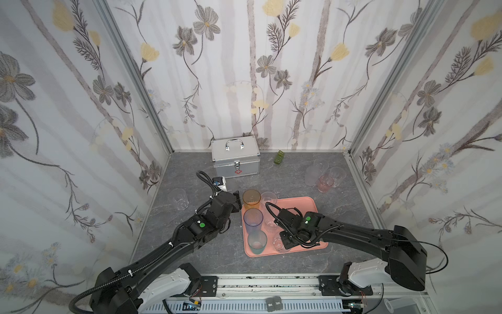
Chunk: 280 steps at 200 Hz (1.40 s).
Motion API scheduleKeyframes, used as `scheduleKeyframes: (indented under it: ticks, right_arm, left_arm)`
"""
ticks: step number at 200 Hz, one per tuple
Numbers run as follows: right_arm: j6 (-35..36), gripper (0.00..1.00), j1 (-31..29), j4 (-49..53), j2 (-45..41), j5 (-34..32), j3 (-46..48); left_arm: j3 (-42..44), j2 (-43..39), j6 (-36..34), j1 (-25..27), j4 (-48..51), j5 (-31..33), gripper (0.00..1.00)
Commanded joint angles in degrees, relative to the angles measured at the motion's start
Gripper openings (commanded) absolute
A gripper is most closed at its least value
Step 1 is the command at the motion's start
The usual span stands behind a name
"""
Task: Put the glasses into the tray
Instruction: 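Lower the clear glass onto the tray's near side with the right gripper and release, then reach the left gripper to a clear glass near the wall and grasp it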
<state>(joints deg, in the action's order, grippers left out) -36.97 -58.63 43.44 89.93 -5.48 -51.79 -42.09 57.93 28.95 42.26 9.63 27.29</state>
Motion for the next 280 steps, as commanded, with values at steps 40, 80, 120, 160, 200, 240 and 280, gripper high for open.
scheduleKeyframes:
  ticks: [40, 80, 120, 160, 200, 240, 280]
  right_arm:
    - [0.4, 0.19, -0.1, 0.1, 3.4, -0.8, -3.9]
    - [0.9, 0.38, 0.3, 1.4, 1.9, 0.9, -6.7]
    - [5.4, 0.45, 5.8, 3.4, -1.1, 1.3, -14.6]
    - [7.2, 0.47, 11.2, -4.3, -1.8, -3.8, -19.7]
    - [6.7, 0.48, 14.0, -13.5, -0.4, -5.5, -18.6]
    - [9.6, 0.53, 14.3, -15.7, 1.1, -8.1, -17.9]
    - [12.9, 0.55, 15.7, -16.7, 1.1, -8.9, -18.1]
  left_arm:
    - [0.6, 0.6, -0.4, -0.7, -2.0, -0.2, 0.71]
    - [1.4, -0.6, 0.2, -2.5, -2.0, -2.5, 0.70]
    - [1.4, -1.9, -1.7, -6.9, -1.8, -8.3, 0.69]
    - [1.5, -2.5, -0.5, -13.4, 0.0, -12.2, 0.69]
    - [1.0, -1.9, -1.5, -22.2, 5.1, -13.0, 0.69]
    - [1.2, 1.0, -3.8, -33.6, 6.6, -16.1, 0.69]
    - [-1.9, 10.4, -10.8, -41.4, 6.7, -15.6, 0.63]
